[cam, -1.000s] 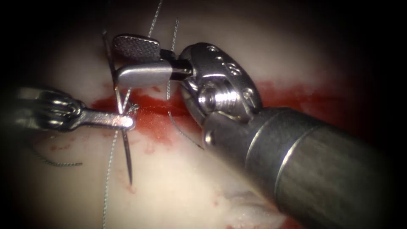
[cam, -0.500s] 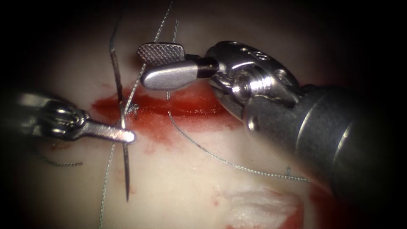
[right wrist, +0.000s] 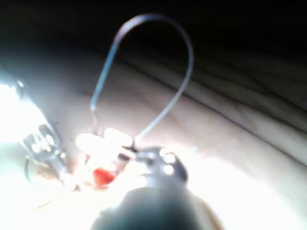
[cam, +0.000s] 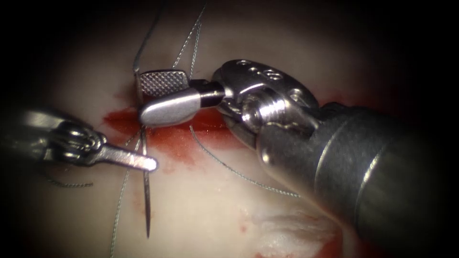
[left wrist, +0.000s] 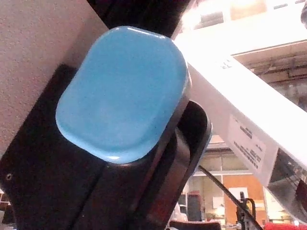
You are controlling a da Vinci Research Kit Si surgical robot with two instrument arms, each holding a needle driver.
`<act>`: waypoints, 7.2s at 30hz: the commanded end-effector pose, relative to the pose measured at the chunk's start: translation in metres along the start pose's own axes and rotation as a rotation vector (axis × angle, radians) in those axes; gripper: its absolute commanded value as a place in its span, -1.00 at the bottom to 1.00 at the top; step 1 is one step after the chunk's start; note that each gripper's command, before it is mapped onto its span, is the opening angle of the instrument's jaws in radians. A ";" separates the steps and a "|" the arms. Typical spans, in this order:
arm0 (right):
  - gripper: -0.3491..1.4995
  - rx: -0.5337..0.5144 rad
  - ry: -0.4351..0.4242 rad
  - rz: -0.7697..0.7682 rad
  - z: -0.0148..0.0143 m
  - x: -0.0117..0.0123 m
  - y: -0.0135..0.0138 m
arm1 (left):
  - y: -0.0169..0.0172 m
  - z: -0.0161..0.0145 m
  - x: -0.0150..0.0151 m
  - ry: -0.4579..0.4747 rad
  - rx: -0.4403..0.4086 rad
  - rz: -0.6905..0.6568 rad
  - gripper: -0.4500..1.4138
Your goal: Wound Closure
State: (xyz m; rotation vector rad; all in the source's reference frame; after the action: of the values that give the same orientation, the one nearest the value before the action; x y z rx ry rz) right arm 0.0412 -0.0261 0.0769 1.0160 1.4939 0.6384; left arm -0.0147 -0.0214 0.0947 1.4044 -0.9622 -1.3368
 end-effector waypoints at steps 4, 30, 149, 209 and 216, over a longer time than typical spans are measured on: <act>-0.38 -0.005 0.005 -0.027 0.0013 0.0009 0.0011 | -0.0007 0.0007 -0.0009 0.002 0.004 0.009 -1.00; -1.00 -0.077 0.051 -0.115 -0.0078 0.0051 0.0020 | 0.0031 0.0005 -0.0011 0.005 -0.138 0.130 -0.42; -1.00 -0.119 0.065 -0.352 -0.0100 0.0019 0.0053 | -0.0049 0.0033 -0.0005 -0.115 -0.314 0.947 -0.24; -1.00 -0.164 0.197 -0.114 -0.0085 0.0015 0.0056 | 0.0034 0.0031 -0.0070 0.320 -0.823 0.753 -1.00; -1.00 -0.161 0.196 -0.103 -0.0083 0.0014 0.0054 | 0.0051 0.0035 -0.0073 0.301 -0.850 0.771 -1.00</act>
State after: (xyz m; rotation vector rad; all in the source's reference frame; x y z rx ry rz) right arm 0.0336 -0.0222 0.0824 0.7682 1.6201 0.7920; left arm -0.0180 -0.0173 0.1022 0.4653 -0.5124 -0.7479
